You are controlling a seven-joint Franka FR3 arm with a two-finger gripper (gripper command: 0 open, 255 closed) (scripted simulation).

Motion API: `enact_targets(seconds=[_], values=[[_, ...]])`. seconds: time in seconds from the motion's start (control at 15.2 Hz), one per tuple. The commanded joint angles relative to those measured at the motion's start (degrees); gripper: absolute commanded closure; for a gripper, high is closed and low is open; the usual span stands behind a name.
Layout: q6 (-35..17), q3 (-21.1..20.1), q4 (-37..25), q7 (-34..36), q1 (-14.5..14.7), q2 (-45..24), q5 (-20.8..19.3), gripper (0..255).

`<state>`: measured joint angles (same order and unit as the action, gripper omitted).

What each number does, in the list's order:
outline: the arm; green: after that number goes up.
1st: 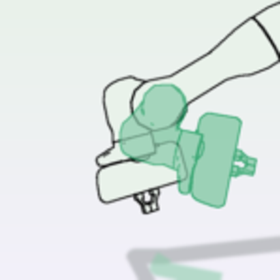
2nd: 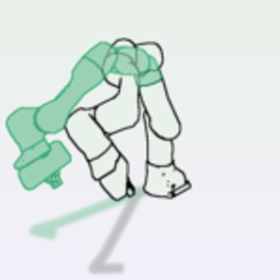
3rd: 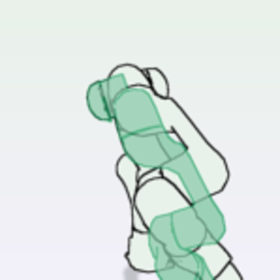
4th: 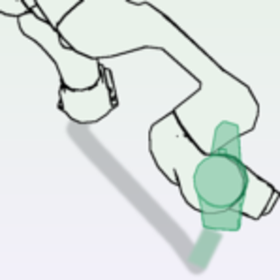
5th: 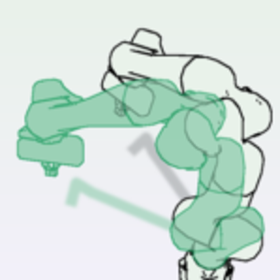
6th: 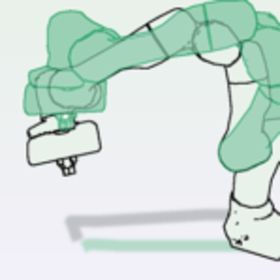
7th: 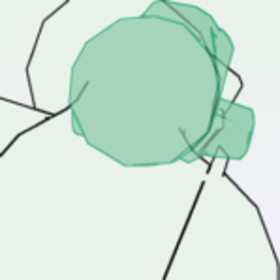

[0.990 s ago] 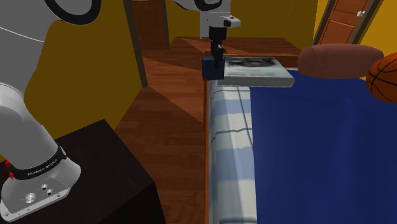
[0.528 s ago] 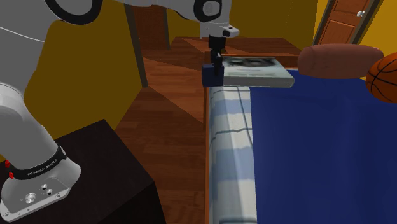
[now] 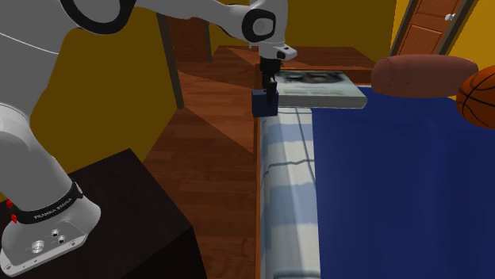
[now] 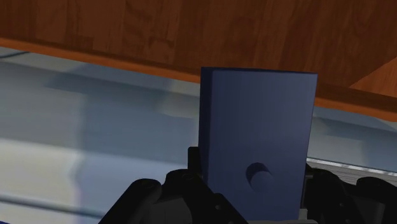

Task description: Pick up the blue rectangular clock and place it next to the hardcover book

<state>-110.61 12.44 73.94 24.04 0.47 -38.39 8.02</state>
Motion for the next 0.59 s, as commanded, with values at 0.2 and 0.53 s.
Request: enact_targets(seconds=[0.2,0.53], values=[[-0.3,0.0,0.3,0.0,0.0,0.0,0.0,255],[-0.3,0.0,0.3,0.0,0.0,0.0,0.0,0]])
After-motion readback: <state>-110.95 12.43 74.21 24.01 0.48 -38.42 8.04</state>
